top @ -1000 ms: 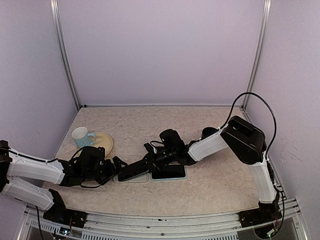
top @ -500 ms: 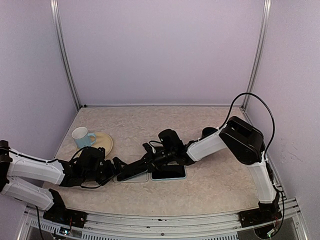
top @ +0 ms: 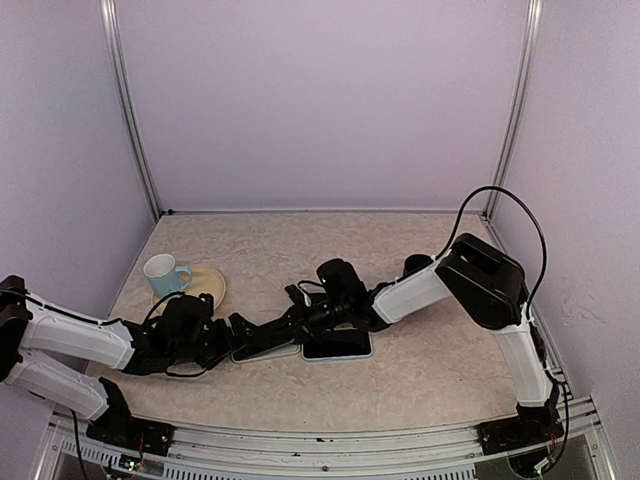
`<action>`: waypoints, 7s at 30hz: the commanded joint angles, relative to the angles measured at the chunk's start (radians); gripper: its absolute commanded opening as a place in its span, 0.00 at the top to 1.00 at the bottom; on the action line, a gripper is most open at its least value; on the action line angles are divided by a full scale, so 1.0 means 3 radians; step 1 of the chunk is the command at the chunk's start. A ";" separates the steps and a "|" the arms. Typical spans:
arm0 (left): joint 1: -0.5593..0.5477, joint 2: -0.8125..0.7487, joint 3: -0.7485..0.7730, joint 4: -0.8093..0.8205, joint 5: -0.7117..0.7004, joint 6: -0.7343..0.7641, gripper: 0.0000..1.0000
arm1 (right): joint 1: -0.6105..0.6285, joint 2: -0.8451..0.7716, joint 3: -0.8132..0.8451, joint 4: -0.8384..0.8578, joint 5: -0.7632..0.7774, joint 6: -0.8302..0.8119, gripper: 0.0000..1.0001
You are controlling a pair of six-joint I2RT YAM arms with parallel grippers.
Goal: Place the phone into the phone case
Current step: Install the phone on the phone case, then press the phone case against the phone.
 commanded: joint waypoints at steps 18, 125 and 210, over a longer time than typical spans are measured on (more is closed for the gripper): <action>-0.0052 -0.0001 0.0059 0.0224 0.0251 0.0112 0.01 | 0.0099 0.0262 0.0114 0.0129 -0.0314 -0.0022 1.00; 0.0541 0.1518 0.1301 0.3035 0.2688 0.0247 0.90 | -0.0934 -0.0722 0.0033 -0.0226 -0.0886 -0.1461 0.91; 0.0508 0.1604 0.1375 0.3684 0.3266 0.0106 1.00 | -0.1696 -0.2024 -0.0963 -0.0678 -0.1864 -0.2417 0.58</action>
